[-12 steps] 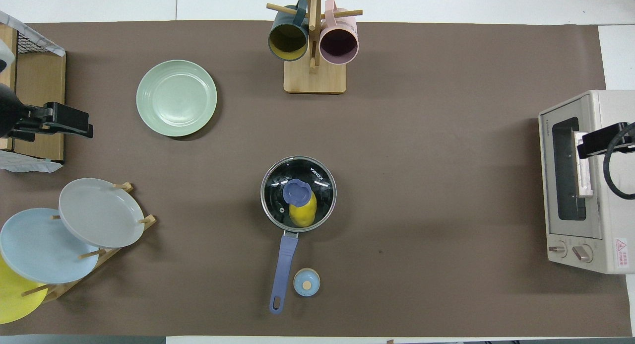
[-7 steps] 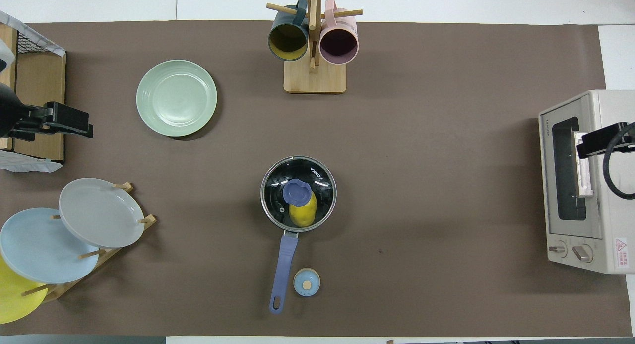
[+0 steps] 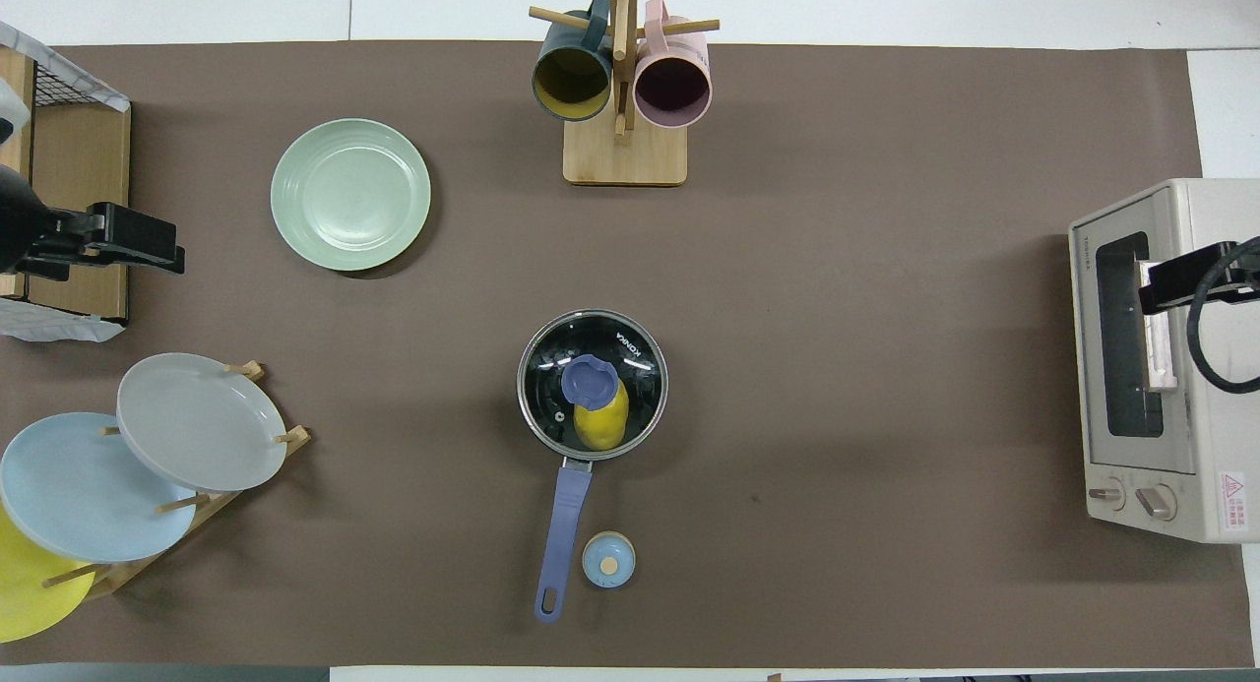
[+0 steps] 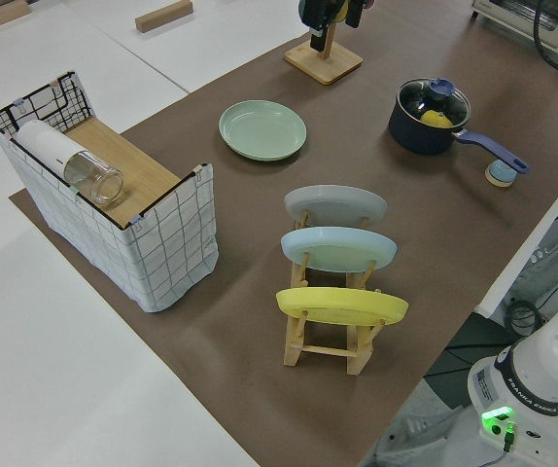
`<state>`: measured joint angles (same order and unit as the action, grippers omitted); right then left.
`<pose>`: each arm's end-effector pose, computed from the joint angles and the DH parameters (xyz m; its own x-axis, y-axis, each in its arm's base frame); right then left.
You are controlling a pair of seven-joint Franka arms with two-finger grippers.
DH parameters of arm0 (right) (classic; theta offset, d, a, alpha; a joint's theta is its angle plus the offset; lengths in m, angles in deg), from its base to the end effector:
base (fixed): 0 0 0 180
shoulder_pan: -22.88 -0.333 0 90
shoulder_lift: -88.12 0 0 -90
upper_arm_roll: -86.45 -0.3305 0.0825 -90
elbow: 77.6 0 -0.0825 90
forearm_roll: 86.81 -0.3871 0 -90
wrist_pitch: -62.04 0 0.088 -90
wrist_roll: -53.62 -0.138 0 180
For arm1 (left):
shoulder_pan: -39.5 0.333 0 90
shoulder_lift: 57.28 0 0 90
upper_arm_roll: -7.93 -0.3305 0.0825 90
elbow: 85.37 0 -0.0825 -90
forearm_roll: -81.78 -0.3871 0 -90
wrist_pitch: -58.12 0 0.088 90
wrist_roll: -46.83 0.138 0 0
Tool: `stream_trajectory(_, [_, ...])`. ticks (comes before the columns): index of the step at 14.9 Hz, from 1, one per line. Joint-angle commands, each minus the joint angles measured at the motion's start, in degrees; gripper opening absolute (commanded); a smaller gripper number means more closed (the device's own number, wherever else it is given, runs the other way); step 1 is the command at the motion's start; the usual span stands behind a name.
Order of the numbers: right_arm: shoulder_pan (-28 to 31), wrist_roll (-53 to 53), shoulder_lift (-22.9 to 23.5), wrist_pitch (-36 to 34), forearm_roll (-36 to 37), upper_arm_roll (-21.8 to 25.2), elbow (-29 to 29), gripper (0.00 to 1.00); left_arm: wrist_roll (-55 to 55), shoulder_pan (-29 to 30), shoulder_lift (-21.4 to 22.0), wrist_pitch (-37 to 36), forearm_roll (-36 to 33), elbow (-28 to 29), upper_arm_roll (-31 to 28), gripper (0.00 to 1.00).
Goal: Transfer potato from pot to plate
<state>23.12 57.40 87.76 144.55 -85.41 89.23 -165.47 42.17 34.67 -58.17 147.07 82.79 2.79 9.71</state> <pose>0.5383 -0.0321 0.6181 0.9960 0.0103 -0.0885 0.0120 -0.9998 0.0183 0.5571 -0.0669 0.6130 0.9994 -0.0344 -0.0032 -0.0343 -0.9993 0.0179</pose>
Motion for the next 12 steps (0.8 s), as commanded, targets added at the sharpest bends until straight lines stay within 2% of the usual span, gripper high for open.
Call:
stream_trajectory(1, [0.0, -1.2, -1.4, 1.8, -2.3, -0.5, -1.1, 1.00, 0.2, -0.1, 1.0, -0.6, -0.9, 0.9, -0.3, 1.00])
stream_trajectory(9, [-1.6, -0.5, -2.4, 1.8, -2.5, -1.2, -3.0, 1.00, 0.2, -0.1, 1.0, -0.6, -0.9, 0.9, -0.3, 1.00])
stream_trajectory(12, [-6.7, -3.1, -1.3, 4.3, -2.6, -1.8, -2.8, 1.00, 0.2, -0.1, 1.0, -0.6, -0.9, 0.9, -0.3, 1.00])
